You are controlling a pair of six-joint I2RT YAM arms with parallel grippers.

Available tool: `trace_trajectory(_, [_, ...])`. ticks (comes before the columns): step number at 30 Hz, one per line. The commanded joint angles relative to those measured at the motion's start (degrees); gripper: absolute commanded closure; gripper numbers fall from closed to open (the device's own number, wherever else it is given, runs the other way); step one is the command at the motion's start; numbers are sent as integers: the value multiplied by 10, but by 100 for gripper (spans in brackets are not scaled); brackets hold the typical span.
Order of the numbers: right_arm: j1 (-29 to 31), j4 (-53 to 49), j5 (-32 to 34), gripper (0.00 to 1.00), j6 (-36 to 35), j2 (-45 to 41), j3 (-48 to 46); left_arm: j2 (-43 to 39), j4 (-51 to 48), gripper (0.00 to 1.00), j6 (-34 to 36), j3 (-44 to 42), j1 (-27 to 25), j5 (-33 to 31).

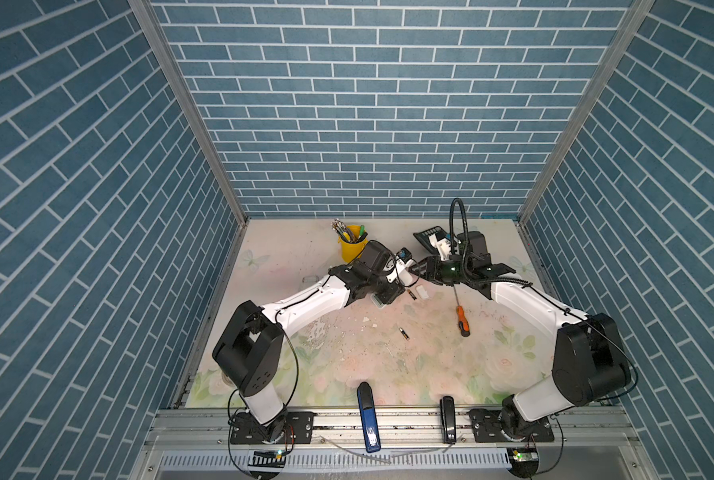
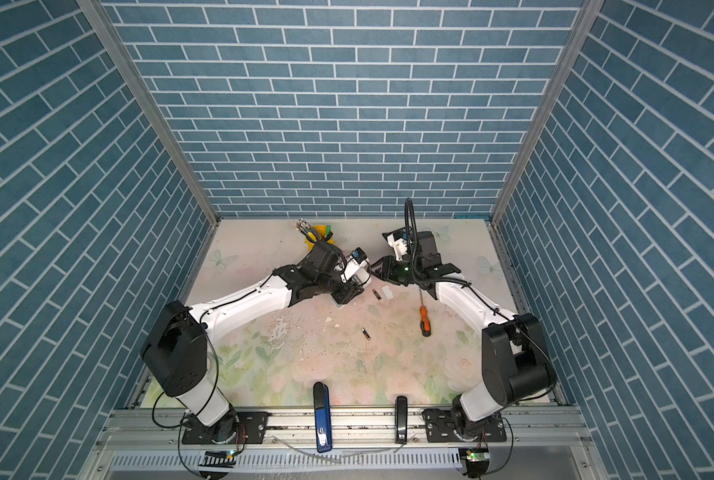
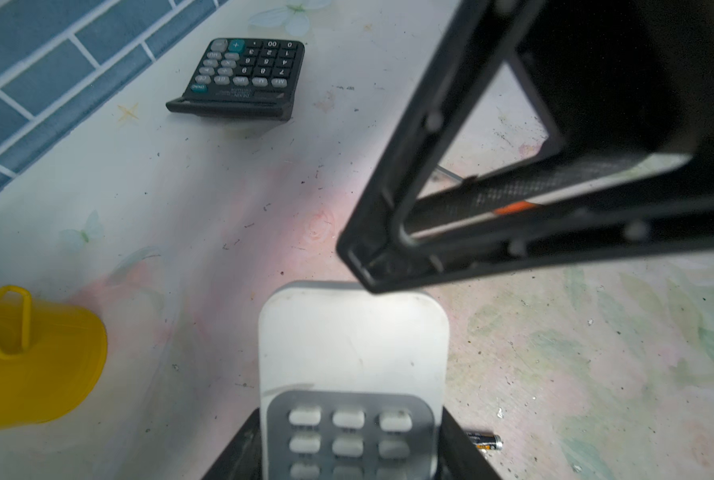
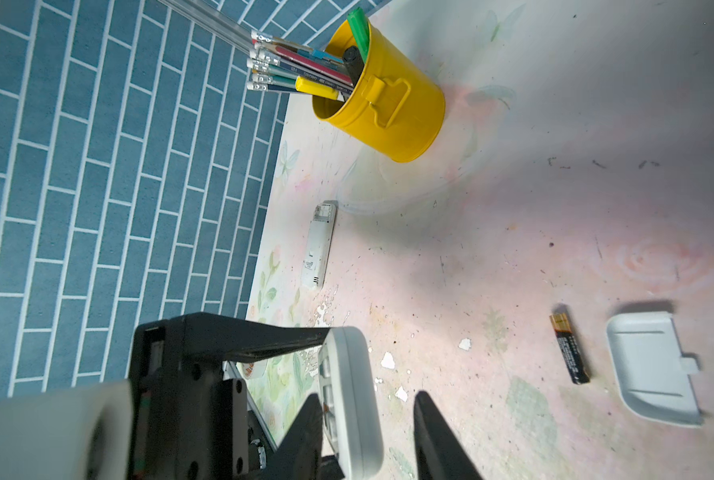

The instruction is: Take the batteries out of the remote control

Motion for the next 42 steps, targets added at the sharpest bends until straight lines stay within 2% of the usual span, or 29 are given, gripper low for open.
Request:
trace_trajectory(1, [-1,7,-23,63,7,10,1,0,10,67,12,24,-5,3])
trace_trajectory(6, [-1,10,-29,64,4,17,0,5,8,67,16,33,-10,6])
trace_trajectory(13, [0,19,-35,74,7,25,0,11,11,67,17,40,-14,3])
trace_trajectory(20, [0,31,-41,79,13,27,-5,25,12,67,15,54,-15,4])
trace_trajectory(29, [0,43,-42,100,17,21,-16,31,15,67,13,60,-16,-6])
trace_trajectory(42, [0,47,-18,100,15,4,-26,-1,27,42,-6,29,-15,-20])
